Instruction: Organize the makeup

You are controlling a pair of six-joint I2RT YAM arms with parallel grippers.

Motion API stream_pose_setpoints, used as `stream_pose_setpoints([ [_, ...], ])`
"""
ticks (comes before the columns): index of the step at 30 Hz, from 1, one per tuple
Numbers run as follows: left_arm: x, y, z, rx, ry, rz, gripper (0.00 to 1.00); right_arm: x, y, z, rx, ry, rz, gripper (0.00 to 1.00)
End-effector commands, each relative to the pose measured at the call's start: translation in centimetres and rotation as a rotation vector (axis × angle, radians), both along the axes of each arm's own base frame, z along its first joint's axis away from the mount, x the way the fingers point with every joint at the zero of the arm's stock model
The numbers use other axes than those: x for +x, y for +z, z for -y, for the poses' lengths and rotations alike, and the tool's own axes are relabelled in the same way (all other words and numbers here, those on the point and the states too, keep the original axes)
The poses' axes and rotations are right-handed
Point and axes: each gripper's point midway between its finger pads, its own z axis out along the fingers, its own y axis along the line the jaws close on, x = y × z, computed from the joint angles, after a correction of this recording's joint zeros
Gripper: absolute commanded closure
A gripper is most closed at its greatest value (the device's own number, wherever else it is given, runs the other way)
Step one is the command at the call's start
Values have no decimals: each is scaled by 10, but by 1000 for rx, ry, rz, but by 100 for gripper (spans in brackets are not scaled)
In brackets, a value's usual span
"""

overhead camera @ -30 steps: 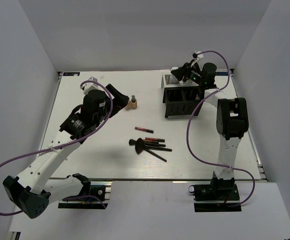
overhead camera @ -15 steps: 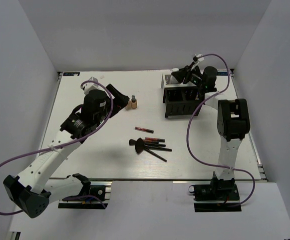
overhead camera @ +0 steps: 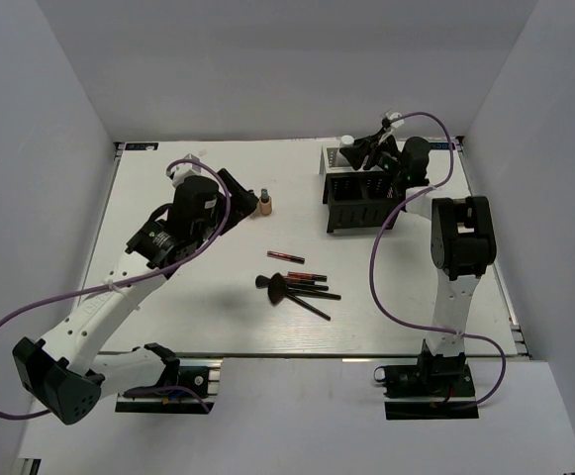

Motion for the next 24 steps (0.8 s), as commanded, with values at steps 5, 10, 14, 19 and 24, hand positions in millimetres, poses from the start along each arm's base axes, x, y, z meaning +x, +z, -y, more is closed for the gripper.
stream_pose_setpoints([
  [5,3,21,2,-14,0,26,4,-4,33,2,-2,-4,139,40],
  [10,4,22,2,-13,5,25,4,-7,35,1,-5,7,149,27],
  [14,3,22,1,-16,6,31,4,-14,35,4,-22,5,151,11],
  [19,2,19,1,-17,3,27,4,-19,34,7,-34,-2,146,11],
  [24,2,23,-1,-15,7,42,4,-29,42,20,-49,-27,149,11],
])
